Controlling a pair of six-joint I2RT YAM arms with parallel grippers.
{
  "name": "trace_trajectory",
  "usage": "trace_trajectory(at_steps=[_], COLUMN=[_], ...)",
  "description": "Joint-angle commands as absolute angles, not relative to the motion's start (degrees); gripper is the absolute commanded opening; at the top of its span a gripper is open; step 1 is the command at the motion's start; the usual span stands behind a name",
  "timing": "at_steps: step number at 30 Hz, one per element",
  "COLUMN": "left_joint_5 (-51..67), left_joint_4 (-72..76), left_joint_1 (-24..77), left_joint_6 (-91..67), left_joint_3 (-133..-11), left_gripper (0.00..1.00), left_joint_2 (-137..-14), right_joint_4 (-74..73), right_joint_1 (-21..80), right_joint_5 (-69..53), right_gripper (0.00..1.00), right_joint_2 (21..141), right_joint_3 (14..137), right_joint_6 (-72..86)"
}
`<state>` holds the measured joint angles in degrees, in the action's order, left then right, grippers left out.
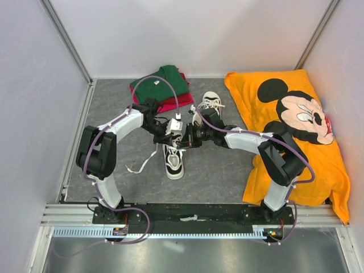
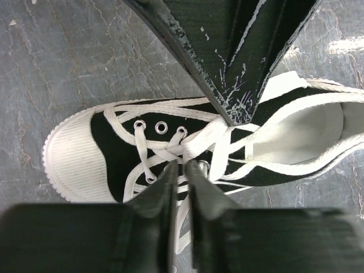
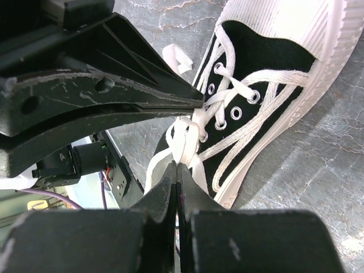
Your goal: Tie the shoes
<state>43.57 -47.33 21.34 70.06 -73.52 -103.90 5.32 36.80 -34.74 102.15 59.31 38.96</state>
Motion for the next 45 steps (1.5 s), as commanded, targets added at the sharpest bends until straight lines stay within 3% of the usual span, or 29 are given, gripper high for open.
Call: trace_trajectory(at_steps=[1,21,33,45], left_joint_5=[45.26,43.07,37.36,37.97], left_joint_4=[-46.59,-38.33,-33.66,-33.4], left_joint_1=[21.62,23.03,23.03,23.12], left_joint_6=[70.15,52.31,53.26,48.26], left_joint_3=[-76.46,-77.43,-70.49,-69.96], left_gripper=[0.02,0.02,0.02,0.02], left_joint_2=[-103.89,-100.02,-93.08,-93.16], right_joint_4=[5.89,7.74,0.79,3.95], right_joint_1=[36.91,38.93,39.29,39.2], right_joint_5=[-35.77,-33.93,-25.58,-24.0], right_gripper=[0.0,0.0,0.0,0.0], right_joint_2=[99.93,102.74,102.92,105.11], right_joint_3=[60.64,63.28,63.9,65.12], right_joint_6=[38.67,44.21,43.68,47.81])
